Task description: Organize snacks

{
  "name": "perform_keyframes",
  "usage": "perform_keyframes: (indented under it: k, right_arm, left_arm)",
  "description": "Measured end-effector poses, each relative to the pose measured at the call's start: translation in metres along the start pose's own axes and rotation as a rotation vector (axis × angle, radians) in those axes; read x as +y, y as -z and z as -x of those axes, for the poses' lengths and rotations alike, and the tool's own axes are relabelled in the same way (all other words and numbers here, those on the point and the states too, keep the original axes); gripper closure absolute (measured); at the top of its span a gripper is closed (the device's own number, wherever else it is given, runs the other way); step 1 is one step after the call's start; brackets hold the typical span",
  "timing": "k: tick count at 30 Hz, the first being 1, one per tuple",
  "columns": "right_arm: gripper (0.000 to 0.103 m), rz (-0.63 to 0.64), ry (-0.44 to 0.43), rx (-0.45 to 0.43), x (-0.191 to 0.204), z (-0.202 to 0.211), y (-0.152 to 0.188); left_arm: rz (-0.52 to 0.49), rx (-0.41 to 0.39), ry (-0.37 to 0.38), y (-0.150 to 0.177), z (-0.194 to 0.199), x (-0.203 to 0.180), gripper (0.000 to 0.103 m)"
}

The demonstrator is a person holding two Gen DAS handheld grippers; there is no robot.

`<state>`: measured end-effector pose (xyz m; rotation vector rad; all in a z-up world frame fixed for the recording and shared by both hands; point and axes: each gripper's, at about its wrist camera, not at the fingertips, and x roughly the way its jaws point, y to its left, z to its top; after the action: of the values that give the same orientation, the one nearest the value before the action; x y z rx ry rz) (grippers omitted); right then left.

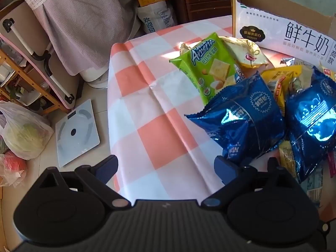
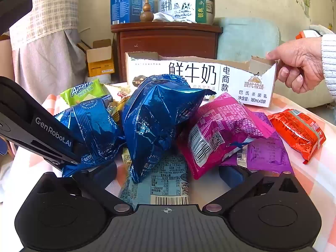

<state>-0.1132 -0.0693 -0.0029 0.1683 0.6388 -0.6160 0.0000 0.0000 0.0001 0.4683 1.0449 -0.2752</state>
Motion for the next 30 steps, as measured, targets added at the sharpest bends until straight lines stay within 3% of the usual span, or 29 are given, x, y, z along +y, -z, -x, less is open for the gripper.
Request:
perform_keyframes:
  k: [11, 30]
  right_arm:
    - [0.000, 0.001, 0.001, 0.003, 0.000, 0.000, 0.000]
    - [0.000, 0.001, 0.000, 0.003, 0.000, -0.001, -0.001]
  left_arm:
    - [0.022, 0.000, -0.021, -0.002, 0.002, 0.006, 0.005]
    - [0.099, -0.091, -0.047, -0.003, 0.031, 0.022, 0.005]
